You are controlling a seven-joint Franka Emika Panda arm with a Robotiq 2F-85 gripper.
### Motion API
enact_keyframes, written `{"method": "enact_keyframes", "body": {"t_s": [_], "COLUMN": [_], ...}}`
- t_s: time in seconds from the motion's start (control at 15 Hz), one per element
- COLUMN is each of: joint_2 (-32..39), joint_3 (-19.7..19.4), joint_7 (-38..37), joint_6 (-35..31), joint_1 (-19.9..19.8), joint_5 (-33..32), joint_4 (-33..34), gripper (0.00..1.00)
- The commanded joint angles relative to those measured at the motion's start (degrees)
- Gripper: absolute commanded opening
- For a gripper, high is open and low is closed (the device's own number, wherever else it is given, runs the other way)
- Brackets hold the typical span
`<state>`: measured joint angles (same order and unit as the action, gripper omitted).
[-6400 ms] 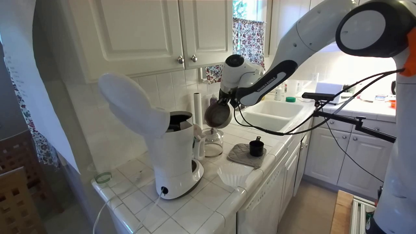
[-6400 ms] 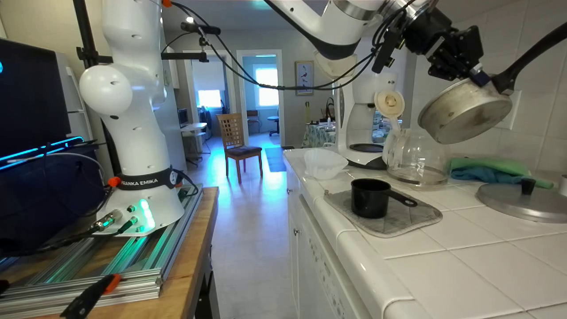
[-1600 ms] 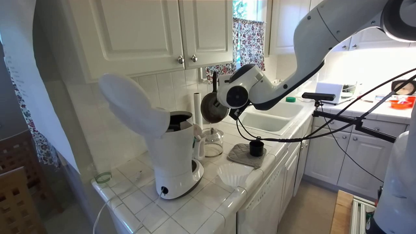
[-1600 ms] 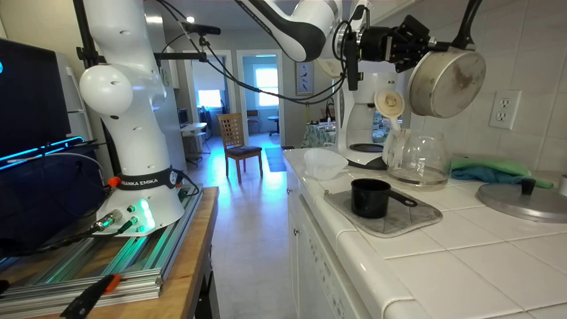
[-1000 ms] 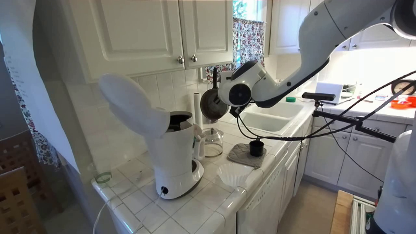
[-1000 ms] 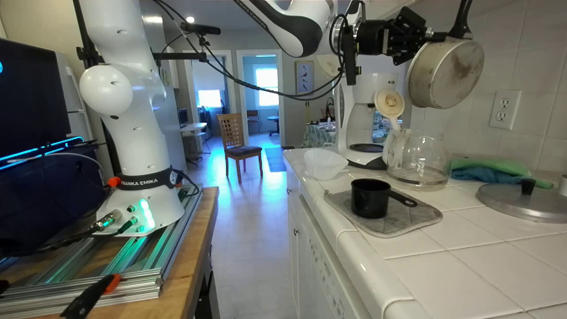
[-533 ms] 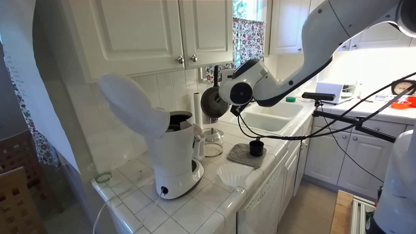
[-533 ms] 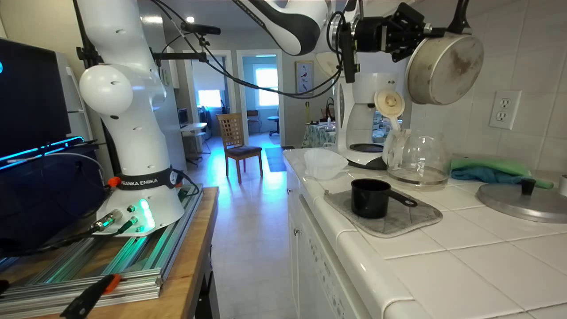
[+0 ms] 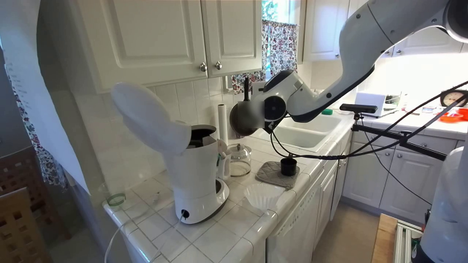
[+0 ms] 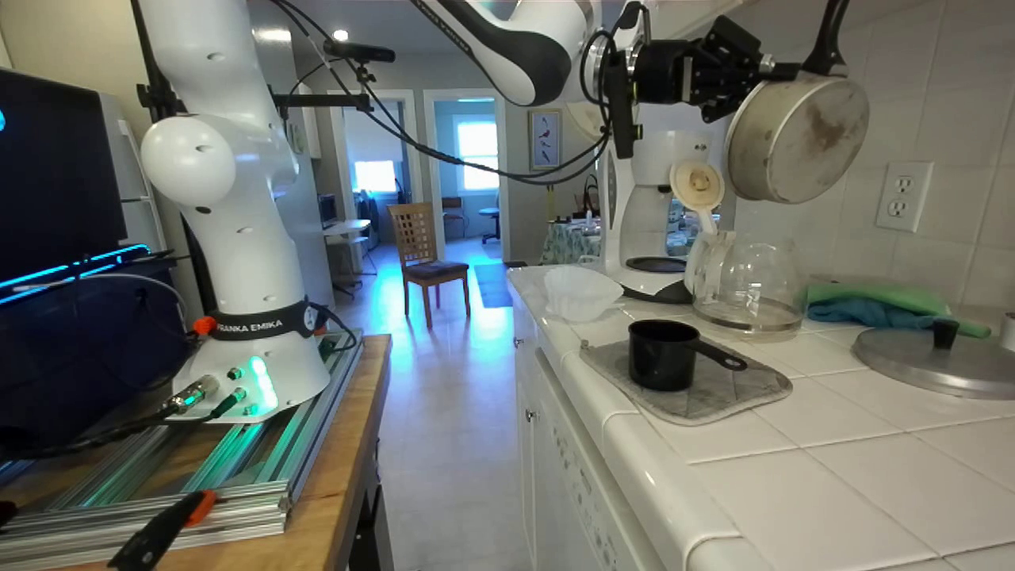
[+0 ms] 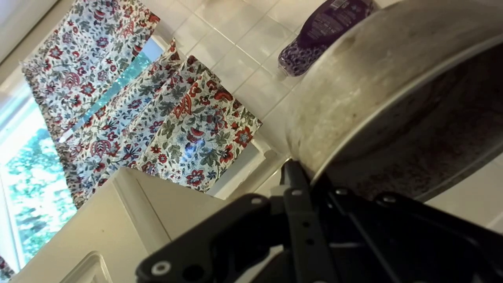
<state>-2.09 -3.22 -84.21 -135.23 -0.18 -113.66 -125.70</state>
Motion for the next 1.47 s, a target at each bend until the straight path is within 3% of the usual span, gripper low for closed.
{"method": "enact_keyframes", "body": {"t_s": [0.0, 0.73, 1.4], "joint_2": [0.42, 2.16, 2.09], "joint_3": [0.28, 1.16, 0.03], "joint_7": [-2.34, -3.93, -4.08], "joint_6": [0.37, 1.72, -2.00], "joint_1": [-0.62, -0.43, -1.68], "joint_5": [-1.34, -2.50, 4.37], "joint_4": [-0.20, 0.18, 1.67], "gripper": [0.02, 0.02, 0.02]}}
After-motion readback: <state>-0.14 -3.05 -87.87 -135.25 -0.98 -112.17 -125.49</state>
